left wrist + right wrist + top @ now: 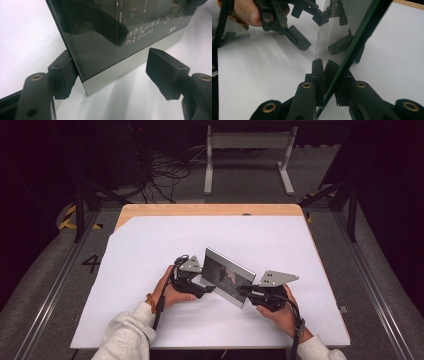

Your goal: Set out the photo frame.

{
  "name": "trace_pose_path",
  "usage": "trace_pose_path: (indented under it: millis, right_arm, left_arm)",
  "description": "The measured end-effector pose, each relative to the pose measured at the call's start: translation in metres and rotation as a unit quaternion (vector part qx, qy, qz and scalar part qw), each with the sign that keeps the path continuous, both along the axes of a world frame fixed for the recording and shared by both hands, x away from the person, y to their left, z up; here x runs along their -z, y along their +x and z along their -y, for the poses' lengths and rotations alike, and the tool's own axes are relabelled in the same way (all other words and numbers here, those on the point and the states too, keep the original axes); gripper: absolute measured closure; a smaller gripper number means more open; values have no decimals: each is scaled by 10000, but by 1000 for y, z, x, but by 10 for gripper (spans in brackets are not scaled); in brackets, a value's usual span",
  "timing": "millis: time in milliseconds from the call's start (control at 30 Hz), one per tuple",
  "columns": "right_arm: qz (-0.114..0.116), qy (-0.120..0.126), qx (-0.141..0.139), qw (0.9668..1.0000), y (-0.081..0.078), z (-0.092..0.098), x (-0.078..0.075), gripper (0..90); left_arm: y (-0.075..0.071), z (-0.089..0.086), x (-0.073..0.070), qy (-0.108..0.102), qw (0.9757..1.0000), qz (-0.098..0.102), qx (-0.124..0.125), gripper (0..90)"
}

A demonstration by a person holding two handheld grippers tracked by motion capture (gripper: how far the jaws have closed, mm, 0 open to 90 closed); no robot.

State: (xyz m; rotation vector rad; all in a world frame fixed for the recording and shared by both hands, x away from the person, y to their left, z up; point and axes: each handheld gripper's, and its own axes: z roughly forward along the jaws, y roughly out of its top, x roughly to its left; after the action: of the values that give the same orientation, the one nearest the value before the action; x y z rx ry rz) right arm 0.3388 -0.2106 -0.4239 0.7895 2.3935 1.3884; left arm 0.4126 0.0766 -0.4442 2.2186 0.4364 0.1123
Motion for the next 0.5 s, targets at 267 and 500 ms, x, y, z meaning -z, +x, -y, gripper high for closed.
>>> trace_pose_path:
  millis: [267, 500]
  right_arm:
    - [6, -42, 33, 10000, 0, 2, 2, 761]
    - [23, -140, 182, 9997, -4, 9, 2, 730]
  left_arm:
    - [-15, -5, -2, 282, 9995, 114, 76, 283]
    - [-26, -7, -4, 485, 9985, 216, 131, 281]
